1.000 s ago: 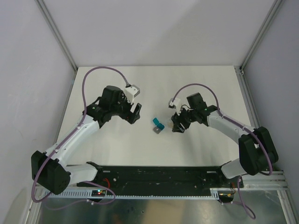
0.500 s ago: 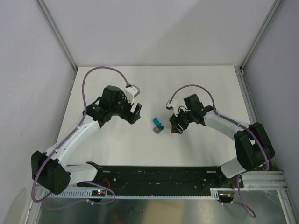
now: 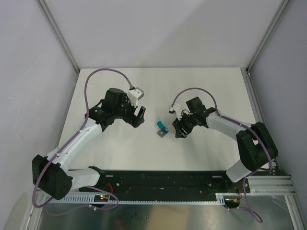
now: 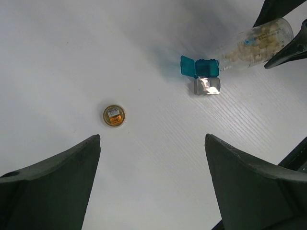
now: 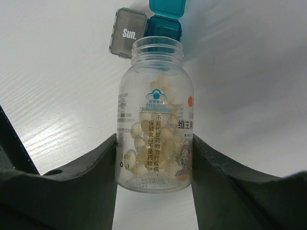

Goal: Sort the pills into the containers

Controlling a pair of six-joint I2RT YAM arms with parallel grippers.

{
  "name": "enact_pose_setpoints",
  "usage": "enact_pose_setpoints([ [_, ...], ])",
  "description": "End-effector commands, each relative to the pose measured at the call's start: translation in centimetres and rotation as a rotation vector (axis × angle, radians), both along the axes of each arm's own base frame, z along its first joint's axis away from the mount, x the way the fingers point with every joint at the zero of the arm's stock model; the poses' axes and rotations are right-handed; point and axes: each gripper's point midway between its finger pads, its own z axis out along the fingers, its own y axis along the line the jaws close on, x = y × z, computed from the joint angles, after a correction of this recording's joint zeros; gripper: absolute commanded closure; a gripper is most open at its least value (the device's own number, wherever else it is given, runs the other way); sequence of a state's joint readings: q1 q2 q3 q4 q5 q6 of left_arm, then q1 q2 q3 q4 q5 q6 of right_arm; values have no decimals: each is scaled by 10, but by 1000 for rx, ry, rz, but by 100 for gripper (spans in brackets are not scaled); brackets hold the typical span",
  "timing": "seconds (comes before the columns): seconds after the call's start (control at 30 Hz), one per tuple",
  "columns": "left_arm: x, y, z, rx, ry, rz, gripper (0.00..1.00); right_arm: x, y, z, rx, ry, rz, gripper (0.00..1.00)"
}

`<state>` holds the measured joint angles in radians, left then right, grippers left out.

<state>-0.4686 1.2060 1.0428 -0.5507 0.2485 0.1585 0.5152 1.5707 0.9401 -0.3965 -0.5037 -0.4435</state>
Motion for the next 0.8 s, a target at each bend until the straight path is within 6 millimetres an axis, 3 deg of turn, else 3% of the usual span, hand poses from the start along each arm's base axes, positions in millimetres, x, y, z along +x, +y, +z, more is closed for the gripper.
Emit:
enact_pose_setpoints([
  [0.0,-2,-1,5,-15,-8,-18,8,12,10,14,17,-50,32,100],
  [0.77,-2,-1,1,-7,2,-19,8,14,12,11,-30,-60,149,100],
])
